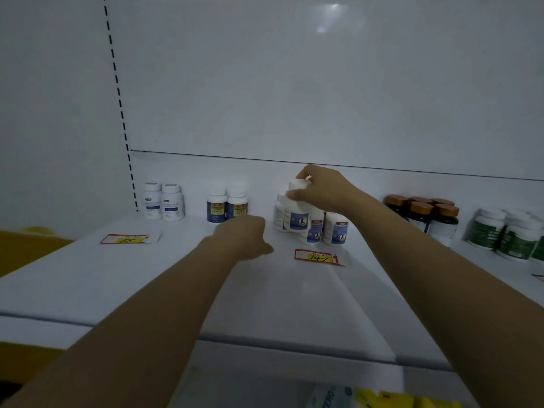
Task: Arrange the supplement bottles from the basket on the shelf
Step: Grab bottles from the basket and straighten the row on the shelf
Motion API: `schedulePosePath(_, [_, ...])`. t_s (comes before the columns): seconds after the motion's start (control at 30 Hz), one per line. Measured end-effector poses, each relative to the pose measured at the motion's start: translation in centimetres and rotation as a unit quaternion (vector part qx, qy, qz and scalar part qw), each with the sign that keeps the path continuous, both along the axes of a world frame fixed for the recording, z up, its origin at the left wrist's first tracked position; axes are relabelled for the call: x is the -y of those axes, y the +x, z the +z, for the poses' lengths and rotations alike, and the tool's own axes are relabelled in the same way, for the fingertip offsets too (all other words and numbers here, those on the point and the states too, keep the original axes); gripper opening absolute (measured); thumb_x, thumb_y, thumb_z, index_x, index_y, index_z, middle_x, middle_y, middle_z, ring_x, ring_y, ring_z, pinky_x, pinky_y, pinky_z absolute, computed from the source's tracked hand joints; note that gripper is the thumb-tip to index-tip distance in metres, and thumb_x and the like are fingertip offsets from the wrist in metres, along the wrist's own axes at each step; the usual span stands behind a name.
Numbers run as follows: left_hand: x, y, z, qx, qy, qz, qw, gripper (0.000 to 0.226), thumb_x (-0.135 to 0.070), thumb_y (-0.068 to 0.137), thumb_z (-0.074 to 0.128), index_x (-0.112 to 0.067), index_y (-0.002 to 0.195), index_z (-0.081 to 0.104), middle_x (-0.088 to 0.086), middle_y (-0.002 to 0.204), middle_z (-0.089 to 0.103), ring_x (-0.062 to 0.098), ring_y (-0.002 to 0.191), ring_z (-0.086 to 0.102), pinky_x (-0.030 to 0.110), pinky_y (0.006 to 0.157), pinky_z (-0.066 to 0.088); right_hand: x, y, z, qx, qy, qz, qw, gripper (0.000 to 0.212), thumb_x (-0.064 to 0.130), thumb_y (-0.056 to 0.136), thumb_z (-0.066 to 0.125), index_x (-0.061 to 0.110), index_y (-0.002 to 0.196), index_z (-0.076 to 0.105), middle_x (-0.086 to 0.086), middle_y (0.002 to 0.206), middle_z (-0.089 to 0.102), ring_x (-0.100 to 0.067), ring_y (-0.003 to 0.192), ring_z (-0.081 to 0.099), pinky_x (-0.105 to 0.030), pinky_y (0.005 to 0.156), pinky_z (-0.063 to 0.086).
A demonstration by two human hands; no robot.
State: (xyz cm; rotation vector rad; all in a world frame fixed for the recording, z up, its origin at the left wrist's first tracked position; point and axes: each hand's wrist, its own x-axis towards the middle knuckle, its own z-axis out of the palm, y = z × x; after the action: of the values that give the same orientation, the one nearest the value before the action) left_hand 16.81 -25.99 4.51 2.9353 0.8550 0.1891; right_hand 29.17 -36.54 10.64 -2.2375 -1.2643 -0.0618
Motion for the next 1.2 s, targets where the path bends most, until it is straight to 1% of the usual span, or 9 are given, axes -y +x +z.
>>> schedulePosePath(0.13, [0.9,-1.6,0.6,0.013,0.007,0.017,1.0,0.051,-0.047,0.089,0.056,-0.012,0.126,0.05,0.006,0.122,0.056,0.022,0.106,0.055,0.034,0.087,0.047,0.6,-1.9,1.5,0.033,-0.059,0.008,0.998,0.048,0.037,0.087,0.064,0.011,0.125,0.052,-0.009,0.126,0.056,-0.019,0.102,0.051,-0.028,0.086,0.044])
schedulePosePath(0.23, [0.7,-3.3,0.7,0.014,0.012,0.033,0.999,0.052,-0.049,0.088,0.056,-0.013,0.126,0.05,0.006,0.123,0.056,0.023,0.107,0.055,0.034,0.089,0.047,-0.1,-3.7,2.8,0.001,-0.092,0.034,0.995,0.043,0.028,0.086,0.067,0.002,0.12,0.058,-0.014,0.12,0.06,-0.028,0.105,0.061,-0.039,0.094,0.052])
schedulePosePath(0.47, [-2.7,-11.5,1.4,0.016,0.021,0.105,0.994,0.052,-0.047,0.089,0.056,-0.014,0.128,0.048,0.007,0.125,0.056,0.024,0.107,0.055,0.033,0.086,0.047,-6.1,-11.0,4.2,-0.022,-0.093,0.125,0.988,0.04,0.019,0.085,0.069,0.002,0.119,0.057,-0.013,0.118,0.06,-0.028,0.105,0.062,-0.039,0.092,0.053])
schedulePosePath(0.67, [-7.4,-23.5,2.2,0.024,0.025,0.209,0.977,0.05,-0.046,0.09,0.054,-0.014,0.127,0.047,0.008,0.126,0.053,0.025,0.109,0.053,0.034,0.082,0.046,-14.1,-21.3,4.7,-0.039,-0.092,0.243,0.965,0.038,0.016,0.083,0.071,0.007,0.118,0.06,0.003,0.106,0.057,-0.021,0.101,0.061,-0.034,0.086,0.055])
schedulePosePath(0.77, [-10.2,-30.5,2.2,0.034,0.027,0.267,0.963,0.047,-0.044,0.09,0.055,-0.013,0.125,0.049,0.008,0.121,0.055,0.024,0.105,0.054,0.032,0.075,0.044,-18.4,-27.8,4.5,-0.043,-0.091,0.294,0.95,0.037,0.014,0.083,0.071,0.006,0.116,0.059,-0.003,0.106,0.06,-0.02,0.095,0.062,-0.032,0.081,0.057])
schedulePosePath(0.87, [-12.7,-37.0,1.5,0.043,0.023,0.32,0.946,0.046,-0.042,0.09,0.056,-0.013,0.125,0.049,0.006,0.119,0.056,0.024,0.103,0.055,0.034,0.079,0.048,-22.2,-34.2,3.7,-0.045,-0.092,0.344,0.933,0.037,0.013,0.083,0.071,0.005,0.117,0.058,-0.007,0.107,0.061,-0.02,0.092,0.062,-0.031,0.077,0.057])
schedulePosePath(1.03, [-17.3,-46.0,-1.4,0.033,-0.006,0.39,0.92,0.038,-0.039,0.09,0.056,-0.011,0.116,0.051,0.003,0.097,0.053,0.022,0.091,0.056,0.033,0.071,0.047,-28.8,-43.4,1.2,-0.04,-0.114,0.41,0.904,0.042,0.014,0.08,0.075,0.003,0.117,0.059,-0.012,0.112,0.063,-0.025,0.096,0.064,-0.034,0.083,0.057])
schedulePosePath(1.13, [-20.9,-50.0,-3.9,0.021,-0.03,0.426,0.904,0.033,-0.039,0.089,0.057,-0.011,0.108,0.051,0.004,0.096,0.054,0.022,0.087,0.055,0.033,0.068,0.046,-33.4,-47.7,-0.8,-0.039,-0.141,0.436,0.888,0.044,0.014,0.079,0.076,0.003,0.119,0.059,-0.013,0.115,0.062,-0.028,0.099,0.063,-0.034,0.082,0.056])
schedulePosePath(1.2, [-23.6,-51.9,-5.7,0.015,-0.046,0.444,0.895,0.038,-0.038,0.09,0.056,-0.011,0.114,0.049,0.007,0.103,0.055,0.023,0.091,0.055,0.034,0.071,0.046,-36.8,-50.0,-2.1,-0.037,-0.159,0.448,0.879,0.046,0.013,0.079,0.076,0.002,0.12,0.058,-0.014,0.118,0.06,-0.028,0.099,0.062,-0.033,0.079,0.056])
